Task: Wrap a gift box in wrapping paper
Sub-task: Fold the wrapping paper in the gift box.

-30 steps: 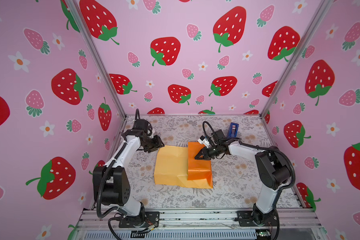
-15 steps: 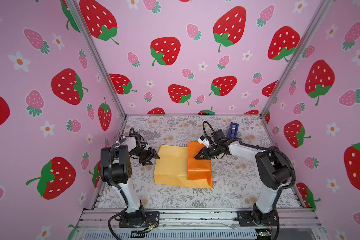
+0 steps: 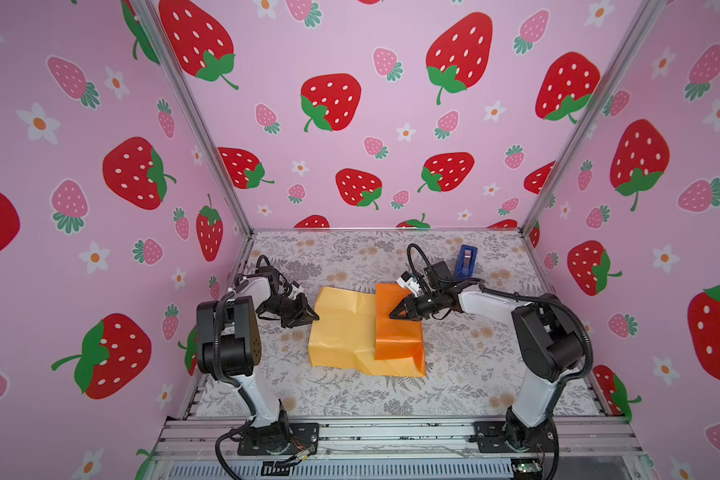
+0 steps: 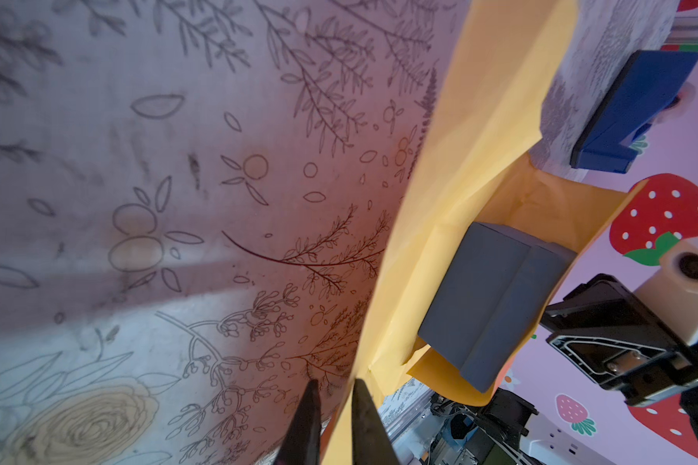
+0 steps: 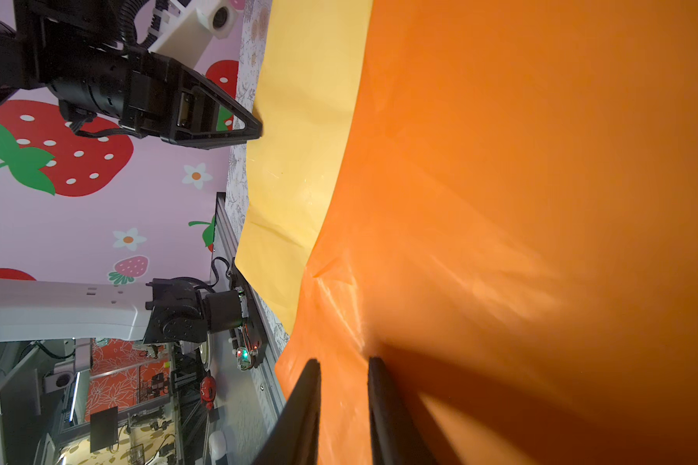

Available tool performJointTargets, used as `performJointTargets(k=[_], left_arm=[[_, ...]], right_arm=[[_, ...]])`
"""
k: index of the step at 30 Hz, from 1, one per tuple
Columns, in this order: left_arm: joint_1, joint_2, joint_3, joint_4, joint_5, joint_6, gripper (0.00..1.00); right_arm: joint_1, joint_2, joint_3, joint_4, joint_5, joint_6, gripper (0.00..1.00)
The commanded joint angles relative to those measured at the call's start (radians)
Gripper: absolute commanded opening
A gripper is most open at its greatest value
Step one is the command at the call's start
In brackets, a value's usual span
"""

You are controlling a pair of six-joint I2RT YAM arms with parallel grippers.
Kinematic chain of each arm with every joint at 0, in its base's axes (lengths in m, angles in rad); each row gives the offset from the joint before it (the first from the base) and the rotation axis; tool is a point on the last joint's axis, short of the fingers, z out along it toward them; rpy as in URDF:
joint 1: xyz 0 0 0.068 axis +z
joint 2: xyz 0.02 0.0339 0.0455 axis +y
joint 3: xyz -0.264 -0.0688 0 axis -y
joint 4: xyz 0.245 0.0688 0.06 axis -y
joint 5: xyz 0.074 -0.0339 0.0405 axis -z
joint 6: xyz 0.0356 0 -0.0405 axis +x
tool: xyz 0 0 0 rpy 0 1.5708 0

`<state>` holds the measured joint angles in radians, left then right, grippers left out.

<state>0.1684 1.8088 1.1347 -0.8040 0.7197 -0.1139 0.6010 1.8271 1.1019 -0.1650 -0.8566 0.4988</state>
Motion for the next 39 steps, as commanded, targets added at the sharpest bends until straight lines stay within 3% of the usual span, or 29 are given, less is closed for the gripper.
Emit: performJointTargets(k=[1, 5, 11, 12, 14, 22, 28, 39], left_arm=[[-0.002, -0.025, -0.025, -0.013, 0.016, 0.016, 0.19], [-0.011, -0.046, -0.026, -0.018, 0.015, 0.02, 0.2], [-0.026, -0.112, -0.029, 0.005, 0.097, -0.016, 0.07], [-0.035, -0.134, -0.033, 0.016, 0.114, -0.037, 0.01], [-0.059, -0.174, -0.035, 0.04, 0.142, -0.078, 0.0], [-0.254, -0.245, 0.05, 0.062, 0.16, -0.197, 0.0], [-0.392, -0.223, 0.15, 0.078, 0.147, -0.253, 0.0], [-0.581, -0.152, 0.207, 0.313, 0.159, -0.462, 0.0]], right_arm=[[0.013, 0.023, -0.054, -0.076, 0.087, 0.004, 0.25], [0.015, 0.024, -0.06, -0.069, 0.089, 0.01, 0.25], [0.019, 0.024, -0.064, -0.073, 0.092, 0.011, 0.24], [0.02, 0.021, -0.068, -0.069, 0.096, 0.011, 0.25], [0.02, 0.024, -0.074, -0.055, 0.091, 0.022, 0.24], [0.04, 0.028, -0.084, -0.036, 0.09, 0.043, 0.24], [0.042, 0.023, -0.093, -0.039, 0.099, 0.045, 0.24], [0.042, 0.012, -0.139, 0.028, 0.102, 0.084, 0.24]])
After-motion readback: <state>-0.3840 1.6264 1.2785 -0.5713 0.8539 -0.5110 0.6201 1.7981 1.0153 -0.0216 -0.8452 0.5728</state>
